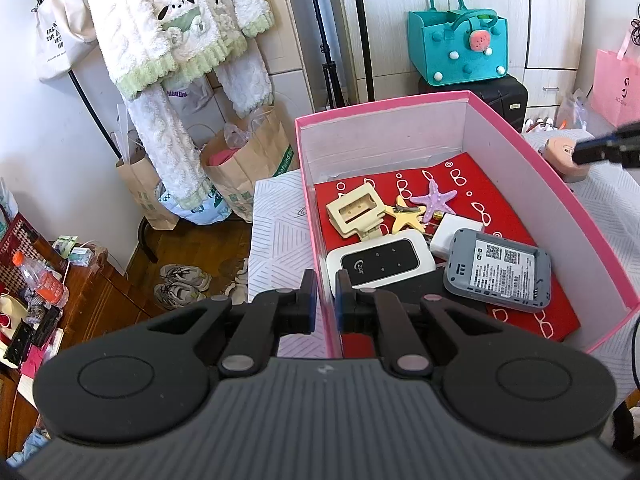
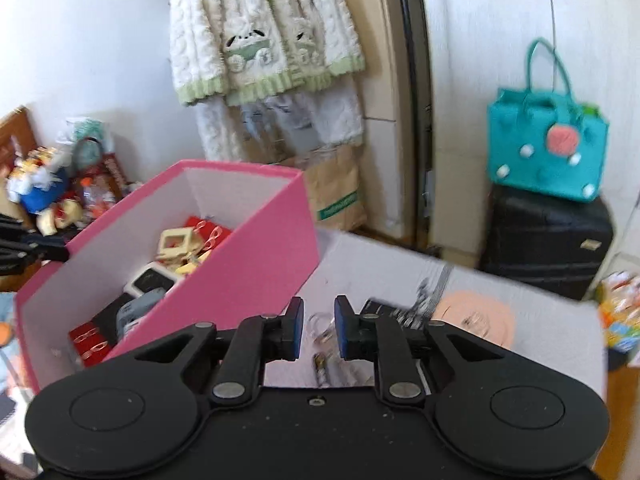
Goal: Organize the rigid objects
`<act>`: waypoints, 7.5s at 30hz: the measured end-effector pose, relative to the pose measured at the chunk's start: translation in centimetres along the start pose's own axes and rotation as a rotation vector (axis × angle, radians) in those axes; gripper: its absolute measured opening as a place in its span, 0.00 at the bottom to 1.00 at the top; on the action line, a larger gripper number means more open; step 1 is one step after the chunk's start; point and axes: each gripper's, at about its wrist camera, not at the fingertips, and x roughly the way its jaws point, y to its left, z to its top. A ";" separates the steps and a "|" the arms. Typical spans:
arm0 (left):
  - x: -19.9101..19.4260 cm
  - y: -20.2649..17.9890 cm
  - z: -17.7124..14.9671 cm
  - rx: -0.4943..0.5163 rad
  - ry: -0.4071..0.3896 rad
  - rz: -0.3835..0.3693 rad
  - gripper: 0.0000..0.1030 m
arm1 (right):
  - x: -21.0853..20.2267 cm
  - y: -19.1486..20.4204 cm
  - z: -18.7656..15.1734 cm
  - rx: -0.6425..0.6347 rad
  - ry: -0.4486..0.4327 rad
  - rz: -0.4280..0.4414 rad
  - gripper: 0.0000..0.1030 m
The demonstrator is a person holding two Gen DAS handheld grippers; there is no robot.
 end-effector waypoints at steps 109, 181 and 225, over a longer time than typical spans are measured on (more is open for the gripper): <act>-0.4 0.0 -0.7 0.055 0.051 0.008 0.06 | 1.8 -3.3 -5.5 0.078 0.132 -0.054 0.55; -0.4 0.1 -0.6 0.060 0.070 -0.011 0.06 | 4.8 8.0 6.3 -0.150 -0.029 0.081 0.06; -0.4 0.3 -0.5 0.038 0.064 -0.008 0.07 | 9.7 0.9 -0.5 -0.186 0.130 -0.056 0.24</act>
